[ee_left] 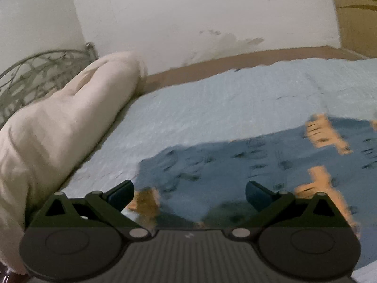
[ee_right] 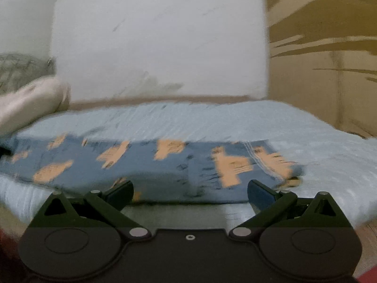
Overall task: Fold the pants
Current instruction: 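Smooth the pants with the left gripper while the right gripper grasps the waistband edge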
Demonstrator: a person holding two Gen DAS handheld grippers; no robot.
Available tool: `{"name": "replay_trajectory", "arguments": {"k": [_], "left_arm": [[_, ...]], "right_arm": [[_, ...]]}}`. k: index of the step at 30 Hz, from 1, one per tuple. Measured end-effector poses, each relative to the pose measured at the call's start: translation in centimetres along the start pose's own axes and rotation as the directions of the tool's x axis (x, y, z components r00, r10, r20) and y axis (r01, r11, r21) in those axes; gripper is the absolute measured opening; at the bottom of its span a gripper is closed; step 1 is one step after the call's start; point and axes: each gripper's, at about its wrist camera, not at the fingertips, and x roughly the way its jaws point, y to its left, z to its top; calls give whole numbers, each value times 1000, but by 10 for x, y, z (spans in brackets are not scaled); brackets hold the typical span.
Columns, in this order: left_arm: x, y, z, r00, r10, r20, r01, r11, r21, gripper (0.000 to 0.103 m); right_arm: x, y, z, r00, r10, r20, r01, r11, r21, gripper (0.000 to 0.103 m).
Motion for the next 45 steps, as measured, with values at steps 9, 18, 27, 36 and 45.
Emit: {"name": "replay_trajectory", "arguments": {"k": [9,18,27,36,45], "left_arm": [[-30,-103,27,946,-324,32,324,946,11,102],[-54,-215,46,827,-561,47,560,828,30,102],[-34,-254,37,815,-580,-19,580,813,44,102],[-28,-242,56,757,-645,-108,649,761,6,102],[-10,-210,80,515,-852,-95,809,519,-275,102]], "right_arm": [[-10,-68,-3,999,-49,-2,47,951,306,102],[7,-73,6,998,52,-25,-39,927,374,101],[25,-83,9,999,8,-31,8,887,462,84],[33,-91,6,990,-137,-30,131,824,552,21],[33,-24,36,980,-184,71,175,978,117,12]]}}
